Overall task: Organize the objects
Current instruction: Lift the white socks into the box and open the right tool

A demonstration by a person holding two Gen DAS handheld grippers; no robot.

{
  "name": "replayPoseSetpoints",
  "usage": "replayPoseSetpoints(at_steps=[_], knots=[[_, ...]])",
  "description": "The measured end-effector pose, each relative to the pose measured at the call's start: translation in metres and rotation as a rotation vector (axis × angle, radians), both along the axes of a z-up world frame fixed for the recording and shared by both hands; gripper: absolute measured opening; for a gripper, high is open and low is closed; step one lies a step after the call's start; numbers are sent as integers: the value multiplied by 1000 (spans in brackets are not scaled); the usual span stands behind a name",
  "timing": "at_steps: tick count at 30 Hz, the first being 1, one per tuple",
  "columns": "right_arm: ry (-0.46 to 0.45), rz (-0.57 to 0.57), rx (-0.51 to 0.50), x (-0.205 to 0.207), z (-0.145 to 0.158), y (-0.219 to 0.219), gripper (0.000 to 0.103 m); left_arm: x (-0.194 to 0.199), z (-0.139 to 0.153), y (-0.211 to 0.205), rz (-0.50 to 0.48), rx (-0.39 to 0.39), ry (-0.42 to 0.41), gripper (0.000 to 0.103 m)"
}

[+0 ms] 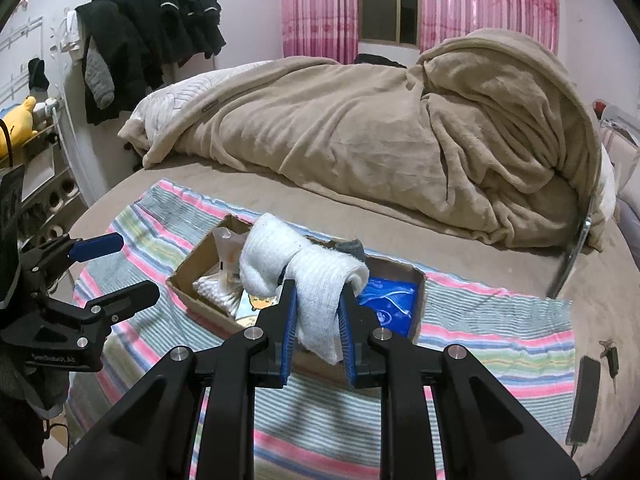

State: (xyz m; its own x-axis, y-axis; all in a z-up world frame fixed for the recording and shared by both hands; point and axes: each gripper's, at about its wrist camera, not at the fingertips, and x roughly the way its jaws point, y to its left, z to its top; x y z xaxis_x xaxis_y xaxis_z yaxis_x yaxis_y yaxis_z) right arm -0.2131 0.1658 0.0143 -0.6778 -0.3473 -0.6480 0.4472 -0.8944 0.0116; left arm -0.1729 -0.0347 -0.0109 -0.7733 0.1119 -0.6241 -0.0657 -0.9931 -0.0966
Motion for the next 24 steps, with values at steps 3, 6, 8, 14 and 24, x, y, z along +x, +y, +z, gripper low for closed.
replayPoseSetpoints(at_steps=[3,6,8,14,24], knots=[[-16,-2,4,-11,-8,-5,21,-8,-5,-2,-1,-2,-10,93],[-37,-2,9,-24,-18,-9,21,-15,-11,-3,-1,-2,-19,93],[-52,0,16,-33,-25,-14,21,-21,-15,-5,3,1,-26,93],[-89,1,39,-56,-48,-26,21,-36,-28,-11,12,3,-49,93],[-130,9,54,-80,-75,-38,21,-55,-49,-14,16,4,-86,93]])
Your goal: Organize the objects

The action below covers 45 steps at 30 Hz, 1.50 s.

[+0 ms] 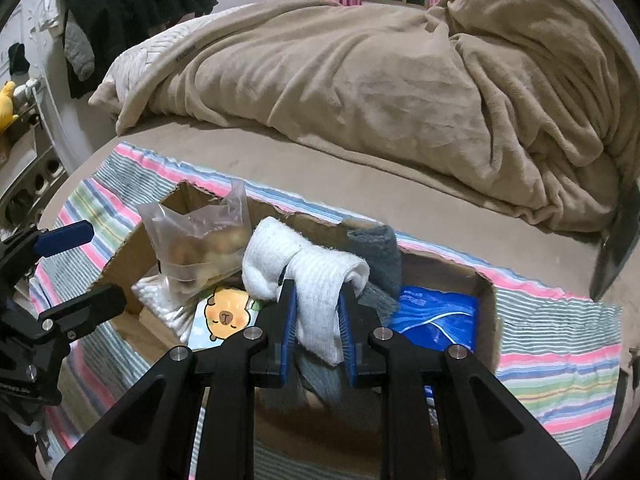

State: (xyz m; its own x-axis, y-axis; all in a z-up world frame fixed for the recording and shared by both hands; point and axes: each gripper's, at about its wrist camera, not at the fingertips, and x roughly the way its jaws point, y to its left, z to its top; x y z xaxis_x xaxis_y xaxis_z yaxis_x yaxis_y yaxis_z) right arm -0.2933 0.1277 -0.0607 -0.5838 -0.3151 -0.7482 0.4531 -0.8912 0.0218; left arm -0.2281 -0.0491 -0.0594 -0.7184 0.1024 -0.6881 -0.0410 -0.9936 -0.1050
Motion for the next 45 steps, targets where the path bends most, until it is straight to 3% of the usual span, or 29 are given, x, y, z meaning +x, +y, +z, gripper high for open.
replayPoseSetpoints(at_steps=[9,11,13,15,21,32,37,45], knots=[[-15,2,-8,-4,-6,-3,23,1,-2,1,4,-2,-6,93],[-24,-7,-45,-4,-4,2,28,5,1,1,4,-1,-1,93],[-24,-21,-63,-2,-1,7,44,8,3,1,3,-1,2,93],[-22,-31,-66,3,2,11,52,12,5,2,1,2,3,93],[1,-42,-68,27,15,16,62,28,14,7,1,16,10,93],[35,-48,-61,83,45,25,63,75,39,14,11,35,53,93],[47,-58,-69,111,53,27,73,98,49,18,13,40,68,93],[63,-83,-115,152,64,39,74,126,52,21,38,35,53,93]])
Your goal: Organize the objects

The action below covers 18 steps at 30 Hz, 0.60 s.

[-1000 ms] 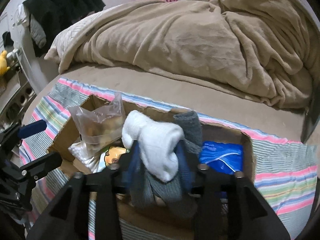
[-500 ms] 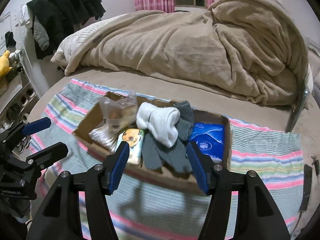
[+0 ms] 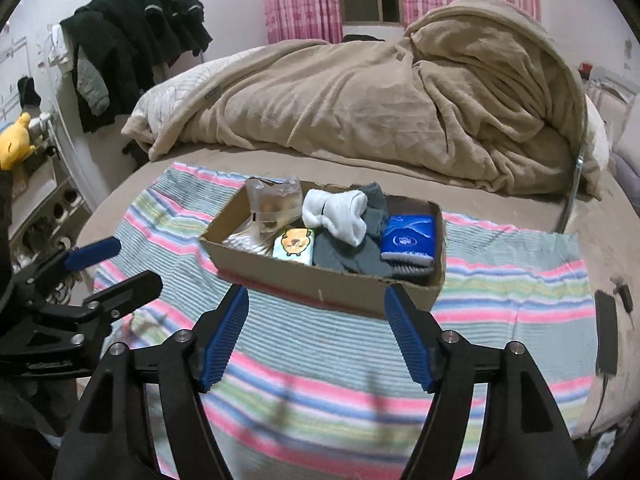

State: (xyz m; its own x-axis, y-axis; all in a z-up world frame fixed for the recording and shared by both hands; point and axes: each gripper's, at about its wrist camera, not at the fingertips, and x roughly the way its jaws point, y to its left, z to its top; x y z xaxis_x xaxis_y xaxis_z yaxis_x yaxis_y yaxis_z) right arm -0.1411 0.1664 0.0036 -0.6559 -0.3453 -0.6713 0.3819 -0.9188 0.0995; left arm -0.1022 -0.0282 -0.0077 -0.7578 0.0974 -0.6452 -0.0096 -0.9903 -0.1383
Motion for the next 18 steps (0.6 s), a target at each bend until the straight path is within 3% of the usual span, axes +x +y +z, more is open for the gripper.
replayPoseSetpoints(at_steps=[10,18], knots=[[56,-51,-21,35,20,18,74,44,13,-1,26,3,6,93],[59,-80,-31,51,23,29,75,57,21,8,10,-2,29,93]])
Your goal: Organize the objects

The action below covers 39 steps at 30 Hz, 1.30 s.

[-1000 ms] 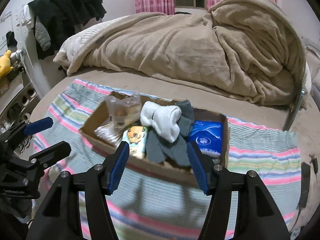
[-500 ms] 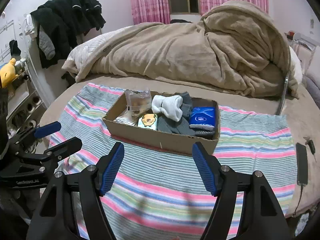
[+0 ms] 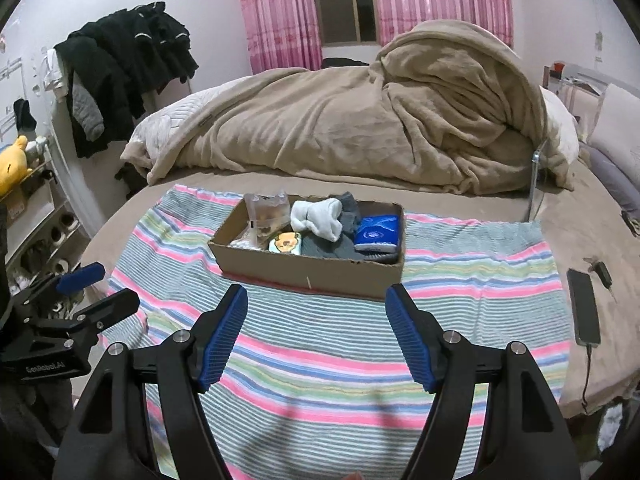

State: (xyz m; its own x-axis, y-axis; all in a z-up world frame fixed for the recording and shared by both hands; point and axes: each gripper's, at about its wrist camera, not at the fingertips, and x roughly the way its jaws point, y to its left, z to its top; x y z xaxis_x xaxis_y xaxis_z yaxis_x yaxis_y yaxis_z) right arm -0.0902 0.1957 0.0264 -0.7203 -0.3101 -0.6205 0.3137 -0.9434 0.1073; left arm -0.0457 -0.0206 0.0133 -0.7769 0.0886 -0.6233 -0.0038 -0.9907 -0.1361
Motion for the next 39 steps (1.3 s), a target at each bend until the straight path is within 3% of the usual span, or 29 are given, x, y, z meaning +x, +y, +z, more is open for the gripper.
replayPoseSetpoints(at_steps=[39], knots=[[-29,-19,3,1,-12,8,75,1,-3,21,-27,-24,-7,93]])
